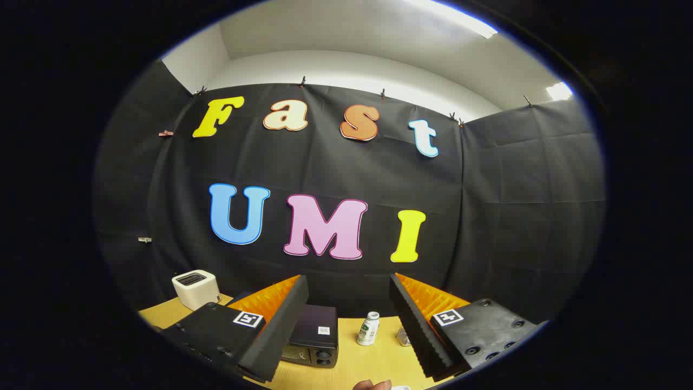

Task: Open the toaster oven, put the food inside, and close the toaster oven door.

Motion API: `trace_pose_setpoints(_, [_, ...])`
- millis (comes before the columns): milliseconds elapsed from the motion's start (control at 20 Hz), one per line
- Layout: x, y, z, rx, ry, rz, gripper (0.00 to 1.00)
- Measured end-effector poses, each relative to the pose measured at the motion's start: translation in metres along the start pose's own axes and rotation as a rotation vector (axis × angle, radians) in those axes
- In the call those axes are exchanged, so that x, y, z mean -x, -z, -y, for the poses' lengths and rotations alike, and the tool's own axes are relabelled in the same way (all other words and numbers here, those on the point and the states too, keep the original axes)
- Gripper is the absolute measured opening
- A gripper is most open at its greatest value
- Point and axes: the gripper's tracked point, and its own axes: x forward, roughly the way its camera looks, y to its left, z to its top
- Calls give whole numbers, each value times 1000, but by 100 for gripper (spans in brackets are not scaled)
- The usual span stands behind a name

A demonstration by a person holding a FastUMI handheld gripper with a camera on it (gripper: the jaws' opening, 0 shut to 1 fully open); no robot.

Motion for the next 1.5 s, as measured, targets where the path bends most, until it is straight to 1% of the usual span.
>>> trace_pose_setpoints(600, [9, -1, -1, -11, 3, -6, 98])
trace_pose_setpoints(900, [12, 1, -10, -16, -5, -8, 98])
trace_pose_setpoints(1250, [6, 14, -51, -33, -44, -31, 97])
trace_pose_setpoints(1500, [-6, 52, -93, -75, -75, -112, 98])
